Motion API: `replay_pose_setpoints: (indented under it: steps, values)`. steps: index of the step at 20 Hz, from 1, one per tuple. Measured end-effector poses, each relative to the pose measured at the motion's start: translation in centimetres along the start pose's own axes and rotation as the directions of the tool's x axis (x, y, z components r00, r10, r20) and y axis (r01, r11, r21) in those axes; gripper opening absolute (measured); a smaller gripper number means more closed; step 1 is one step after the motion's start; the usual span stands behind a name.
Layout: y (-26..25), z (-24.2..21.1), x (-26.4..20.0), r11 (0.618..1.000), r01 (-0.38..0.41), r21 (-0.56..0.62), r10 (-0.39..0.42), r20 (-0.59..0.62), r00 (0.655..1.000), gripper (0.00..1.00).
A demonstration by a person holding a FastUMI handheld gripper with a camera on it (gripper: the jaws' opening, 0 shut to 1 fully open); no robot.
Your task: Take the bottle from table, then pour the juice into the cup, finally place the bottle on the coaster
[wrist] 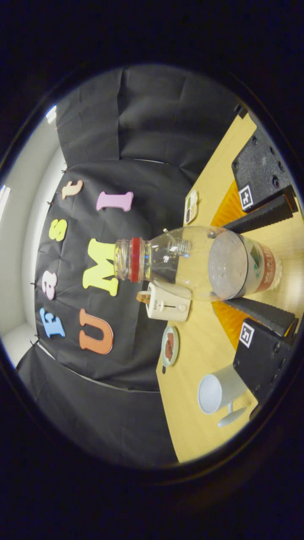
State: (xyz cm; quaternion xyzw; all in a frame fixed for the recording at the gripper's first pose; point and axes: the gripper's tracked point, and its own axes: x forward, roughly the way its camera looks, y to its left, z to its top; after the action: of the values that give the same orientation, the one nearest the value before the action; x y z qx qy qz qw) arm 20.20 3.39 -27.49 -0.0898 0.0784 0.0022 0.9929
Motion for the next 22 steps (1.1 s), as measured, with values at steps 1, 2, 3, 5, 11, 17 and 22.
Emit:
replay_pose_setpoints:
  steps: [1, 2, 3, 5, 11, 17, 22]
  values:
    - [-0.4, 0.8, -0.3, 1.0, 0.014, -0.017, -0.014, 0.009, 1.0, 0.81]
    - [-1.0, 1.4, -0.8, 0.999, 0.026, -0.035, -0.026, 0.014, 1.0, 0.81]
    - [-1.2, 1.9, -1.1, 0.998, 0.03, -0.048, -0.03, 0.012, 0.999, 0.81]
    - [-2.0, 2.9, -1.6, 0.997, 0.037, -0.073, -0.038, -0.007, 0.999, 0.81]
    - [-3.8, 3.2, -2.0, 0.948, 0.011, -0.319, -0.037, -0.077, 0.996, 0.82]
    - [-3.1, 1.8, -1.6, 0.855, -0.023, -0.517, -0.038, -0.108, 0.993, 0.82]
    - [-1.1, 3.0, -2.4, 0.72, -0.004, -0.694, -0.029, -0.036, 0.999, 0.82]
